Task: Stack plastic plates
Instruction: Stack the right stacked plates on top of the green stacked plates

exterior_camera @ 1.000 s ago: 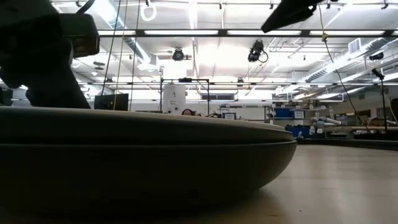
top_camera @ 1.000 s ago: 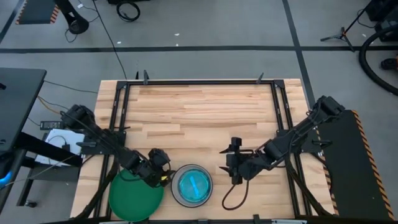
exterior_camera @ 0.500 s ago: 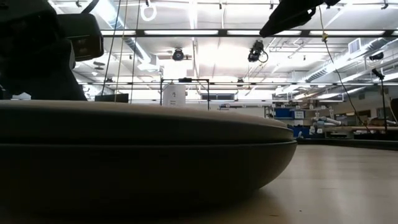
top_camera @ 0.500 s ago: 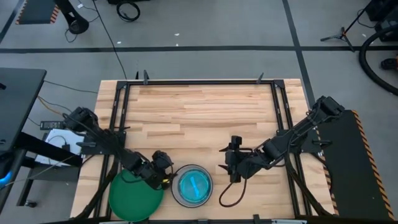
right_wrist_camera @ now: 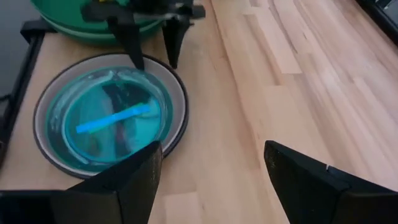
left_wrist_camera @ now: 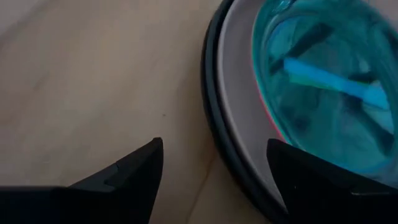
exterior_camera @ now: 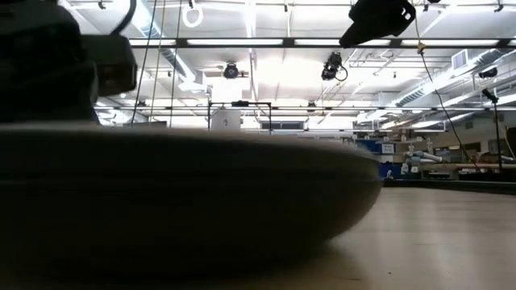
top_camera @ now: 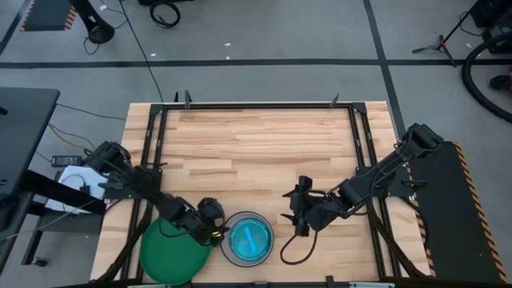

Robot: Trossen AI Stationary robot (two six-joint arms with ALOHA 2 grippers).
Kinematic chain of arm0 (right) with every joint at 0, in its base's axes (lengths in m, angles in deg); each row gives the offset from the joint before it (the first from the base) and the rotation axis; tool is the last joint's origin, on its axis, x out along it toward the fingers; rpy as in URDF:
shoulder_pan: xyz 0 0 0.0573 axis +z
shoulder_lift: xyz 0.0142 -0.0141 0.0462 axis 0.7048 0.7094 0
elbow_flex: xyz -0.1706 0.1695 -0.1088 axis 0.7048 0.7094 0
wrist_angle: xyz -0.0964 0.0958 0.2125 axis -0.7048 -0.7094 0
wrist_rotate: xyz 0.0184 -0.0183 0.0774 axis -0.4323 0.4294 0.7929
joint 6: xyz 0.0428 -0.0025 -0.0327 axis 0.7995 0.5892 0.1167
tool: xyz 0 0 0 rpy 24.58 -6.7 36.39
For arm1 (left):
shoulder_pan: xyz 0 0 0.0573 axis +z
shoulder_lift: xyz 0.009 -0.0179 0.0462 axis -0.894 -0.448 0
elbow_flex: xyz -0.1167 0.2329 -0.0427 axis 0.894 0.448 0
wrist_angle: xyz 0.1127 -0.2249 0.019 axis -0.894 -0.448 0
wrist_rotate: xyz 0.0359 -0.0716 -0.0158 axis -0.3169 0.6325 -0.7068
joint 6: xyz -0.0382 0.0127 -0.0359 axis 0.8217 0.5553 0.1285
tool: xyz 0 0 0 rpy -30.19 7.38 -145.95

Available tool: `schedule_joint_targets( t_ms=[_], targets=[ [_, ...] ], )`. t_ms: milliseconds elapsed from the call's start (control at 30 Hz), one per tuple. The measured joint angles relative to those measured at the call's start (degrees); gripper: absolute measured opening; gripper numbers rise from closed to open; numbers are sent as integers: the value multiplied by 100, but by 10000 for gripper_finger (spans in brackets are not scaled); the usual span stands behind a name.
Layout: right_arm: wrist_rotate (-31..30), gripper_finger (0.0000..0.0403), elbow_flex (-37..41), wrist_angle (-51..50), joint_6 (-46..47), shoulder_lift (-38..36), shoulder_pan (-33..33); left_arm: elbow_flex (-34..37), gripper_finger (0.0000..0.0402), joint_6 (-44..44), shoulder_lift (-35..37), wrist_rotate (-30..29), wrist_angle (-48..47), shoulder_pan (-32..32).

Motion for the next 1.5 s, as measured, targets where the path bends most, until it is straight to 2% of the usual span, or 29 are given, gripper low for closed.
schedule_joint_targets(
  t_ms=[167, 300, 467, 600, 900, 1267, 1500],
  targets=[
    [22, 291, 0, 342, -23, 0, 110, -5, 277, -17, -188, 107, 85, -3],
    [24, 291, 0, 620, -304, 0, 165, -5, 246, -34, -196, 112, 87, -1],
    [24, 291, 0, 661, -353, 0, 162, -3, 196, -54, -214, 276, 131, 0],
    [20, 291, 0, 666, -393, 0, 163, -47, 153, -60, -216, 181, 160, 57],
    [-9, 291, 0, 662, -395, 0, 163, -351, 40, -508, -225, 223, 63, 536],
    [43, 291, 0, 658, -393, 0, 200, -346, 40, -487, -178, 860, -26, 1074],
    [45, 291, 0, 647, -395, 0, 200, -340, 40, -708, 673, 846, -1305, 1435]
  ],
)
